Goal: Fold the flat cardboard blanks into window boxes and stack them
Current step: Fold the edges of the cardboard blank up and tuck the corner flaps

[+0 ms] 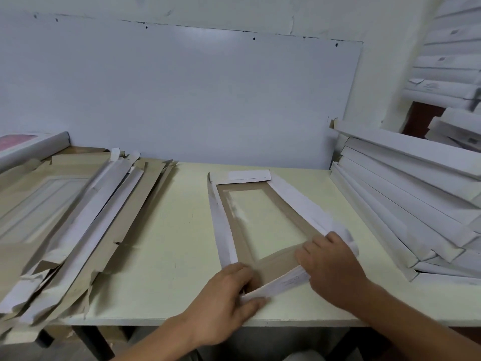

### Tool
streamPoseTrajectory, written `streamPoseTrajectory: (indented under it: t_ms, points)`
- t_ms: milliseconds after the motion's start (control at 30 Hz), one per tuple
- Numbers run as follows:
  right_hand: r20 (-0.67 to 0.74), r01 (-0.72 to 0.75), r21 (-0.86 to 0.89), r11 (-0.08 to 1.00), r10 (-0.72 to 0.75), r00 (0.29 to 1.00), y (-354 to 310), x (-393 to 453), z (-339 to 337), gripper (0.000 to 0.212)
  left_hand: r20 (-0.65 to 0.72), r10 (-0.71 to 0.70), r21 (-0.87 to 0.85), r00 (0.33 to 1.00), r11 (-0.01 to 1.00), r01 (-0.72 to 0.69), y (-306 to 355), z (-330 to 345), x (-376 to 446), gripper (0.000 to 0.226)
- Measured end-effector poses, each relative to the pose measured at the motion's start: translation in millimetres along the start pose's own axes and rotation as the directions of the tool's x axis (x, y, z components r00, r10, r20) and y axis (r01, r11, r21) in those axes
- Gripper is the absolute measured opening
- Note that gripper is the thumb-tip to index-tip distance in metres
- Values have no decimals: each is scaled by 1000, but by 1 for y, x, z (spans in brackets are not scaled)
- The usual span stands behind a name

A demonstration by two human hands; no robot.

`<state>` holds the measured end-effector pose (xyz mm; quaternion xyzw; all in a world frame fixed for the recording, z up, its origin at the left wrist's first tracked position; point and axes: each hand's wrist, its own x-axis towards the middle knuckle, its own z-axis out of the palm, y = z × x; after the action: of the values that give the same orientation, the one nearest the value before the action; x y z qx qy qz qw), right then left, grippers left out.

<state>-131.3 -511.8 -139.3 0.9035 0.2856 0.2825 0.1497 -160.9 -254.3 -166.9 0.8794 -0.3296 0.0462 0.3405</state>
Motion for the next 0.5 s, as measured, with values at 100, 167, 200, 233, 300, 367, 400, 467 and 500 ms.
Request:
streamPoseTrajectory:
  t_ms: [100,167,200,233,300,367,400,467,500]
  points:
    - [15,105,-91,990,-104,994,28,9,-7,25,-98,-33,10,995,999,34,-9,5,-8,55]
    - [51,147,-154,977,-141,989,44,16,-15,30,-173,-68,-9,982,998,68,-15,7,-12,54]
    - [62,163,-179,970,-154,986,52,19,-19,32,-189,-109,-30,976,994,105,-19,8,-13,53]
    - [77,171,-201,964,-159,984,59,22,-25,32,-194,-149,-47,970,989,142,-23,9,-13,55]
    - [85,192,-243,951,-176,981,72,25,-33,30,-209,-200,-62,957,980,191,-31,12,-14,62]
    - [86,187,-275,943,-169,982,87,25,-42,29,-218,-194,-52,956,981,188,-33,14,-14,59]
    - [74,177,-286,942,-163,984,95,25,-46,28,-215,-186,-38,959,983,182,-33,16,-14,56]
    - [63,137,-300,944,-124,990,113,24,-56,25,-208,-171,-20,963,985,171,-34,18,-14,51]
    - [35,105,-299,948,-99,994,121,23,-64,23,-209,-167,-14,963,986,168,-34,19,-14,50]
